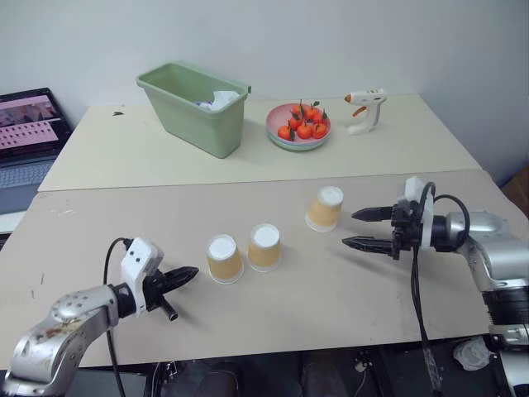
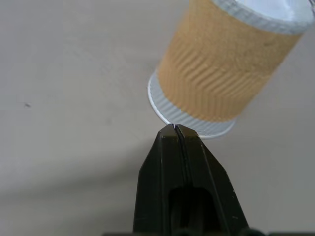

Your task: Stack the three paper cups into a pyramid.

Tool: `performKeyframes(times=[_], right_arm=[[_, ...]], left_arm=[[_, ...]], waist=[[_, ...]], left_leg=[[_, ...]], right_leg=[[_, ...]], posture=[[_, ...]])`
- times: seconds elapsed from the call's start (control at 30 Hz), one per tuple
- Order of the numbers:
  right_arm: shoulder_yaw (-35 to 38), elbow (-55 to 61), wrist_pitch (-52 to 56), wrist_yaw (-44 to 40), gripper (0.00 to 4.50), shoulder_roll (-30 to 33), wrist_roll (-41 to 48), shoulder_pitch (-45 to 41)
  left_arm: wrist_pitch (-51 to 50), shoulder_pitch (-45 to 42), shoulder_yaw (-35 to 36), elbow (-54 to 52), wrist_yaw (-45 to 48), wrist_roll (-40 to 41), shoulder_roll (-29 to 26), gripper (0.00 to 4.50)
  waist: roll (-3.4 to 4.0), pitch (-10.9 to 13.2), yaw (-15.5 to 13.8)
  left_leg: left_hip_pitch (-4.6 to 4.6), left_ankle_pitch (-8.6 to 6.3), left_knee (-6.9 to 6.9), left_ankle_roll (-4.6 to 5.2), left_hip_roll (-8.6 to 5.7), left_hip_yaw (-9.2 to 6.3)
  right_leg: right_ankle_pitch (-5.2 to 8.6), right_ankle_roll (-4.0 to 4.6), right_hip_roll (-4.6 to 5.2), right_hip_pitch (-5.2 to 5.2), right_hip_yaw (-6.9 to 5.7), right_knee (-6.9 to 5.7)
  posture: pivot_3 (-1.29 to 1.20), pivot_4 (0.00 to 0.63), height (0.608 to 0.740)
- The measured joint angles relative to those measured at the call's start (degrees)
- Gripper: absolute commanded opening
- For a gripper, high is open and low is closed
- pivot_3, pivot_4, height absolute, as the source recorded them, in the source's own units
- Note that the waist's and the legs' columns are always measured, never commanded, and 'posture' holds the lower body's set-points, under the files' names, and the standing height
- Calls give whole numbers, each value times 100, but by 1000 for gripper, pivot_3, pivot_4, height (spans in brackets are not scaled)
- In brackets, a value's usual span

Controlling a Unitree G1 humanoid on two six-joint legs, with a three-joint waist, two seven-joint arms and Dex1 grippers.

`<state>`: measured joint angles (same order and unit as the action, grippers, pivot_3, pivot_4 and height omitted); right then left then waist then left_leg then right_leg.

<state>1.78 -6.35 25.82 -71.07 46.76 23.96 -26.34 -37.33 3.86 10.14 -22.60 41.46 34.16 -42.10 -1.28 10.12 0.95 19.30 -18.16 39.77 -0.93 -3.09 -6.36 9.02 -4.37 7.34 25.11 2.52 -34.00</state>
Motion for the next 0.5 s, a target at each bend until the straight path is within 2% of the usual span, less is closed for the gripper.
performKeyframes(times=[0.5], right_arm=[[91,33,27,112,4500,-70,-1,25]], left_arm=[[-51,-535,-147,177,76,-67,183,13]], waist=[[0,0,12]], left_leg=[[0,0,-1,0,0,0]], right_leg=[[0,0,0,3,0,0]], posture=[[0,150,725]])
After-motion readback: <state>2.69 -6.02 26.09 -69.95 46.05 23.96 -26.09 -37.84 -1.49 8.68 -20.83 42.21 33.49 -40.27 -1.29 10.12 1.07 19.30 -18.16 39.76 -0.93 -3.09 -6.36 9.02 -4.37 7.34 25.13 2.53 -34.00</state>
